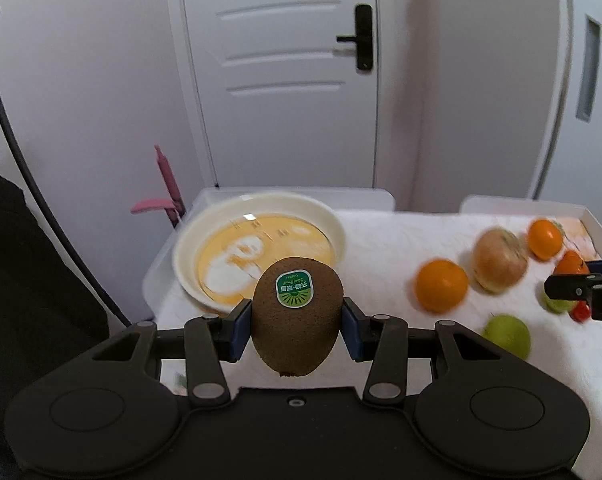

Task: Organize fruits
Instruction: 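Carry the kiwi to the duck plate with the left tool while the right tool carries the tangerine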

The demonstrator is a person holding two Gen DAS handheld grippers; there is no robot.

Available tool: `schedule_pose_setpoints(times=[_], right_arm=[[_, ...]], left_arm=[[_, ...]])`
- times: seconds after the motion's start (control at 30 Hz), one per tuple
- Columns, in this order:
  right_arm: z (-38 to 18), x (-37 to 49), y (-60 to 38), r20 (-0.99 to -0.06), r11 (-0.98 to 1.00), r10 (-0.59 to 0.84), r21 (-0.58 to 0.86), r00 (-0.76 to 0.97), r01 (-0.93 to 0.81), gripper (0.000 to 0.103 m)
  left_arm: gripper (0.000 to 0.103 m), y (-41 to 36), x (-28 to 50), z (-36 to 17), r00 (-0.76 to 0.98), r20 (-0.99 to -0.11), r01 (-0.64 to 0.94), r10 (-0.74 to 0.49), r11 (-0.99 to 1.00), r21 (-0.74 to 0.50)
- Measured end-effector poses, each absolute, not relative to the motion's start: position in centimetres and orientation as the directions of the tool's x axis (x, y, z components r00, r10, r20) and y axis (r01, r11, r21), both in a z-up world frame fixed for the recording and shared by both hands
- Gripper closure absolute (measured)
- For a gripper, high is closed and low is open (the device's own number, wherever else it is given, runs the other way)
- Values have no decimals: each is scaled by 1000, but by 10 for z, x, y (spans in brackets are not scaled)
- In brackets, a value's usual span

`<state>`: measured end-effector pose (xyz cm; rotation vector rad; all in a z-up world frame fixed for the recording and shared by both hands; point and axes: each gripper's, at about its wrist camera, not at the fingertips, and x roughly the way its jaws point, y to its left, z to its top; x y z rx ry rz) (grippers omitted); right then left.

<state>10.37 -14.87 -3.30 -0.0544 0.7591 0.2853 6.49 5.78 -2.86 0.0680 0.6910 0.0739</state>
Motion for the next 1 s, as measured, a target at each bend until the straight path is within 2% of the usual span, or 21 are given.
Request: schedule_pose_setpoints(times=[0.47,1.0], right_arm=[[-8,162,-68,-667,972,222,96,711,-214,51],[-39,250,-8,-703,989,149,88,696,-123,51]], left_arm=[[53,132,136,0,795,-605,23,44,994,103],[53,169,237,-50,739,-671,173,-57,979,107]])
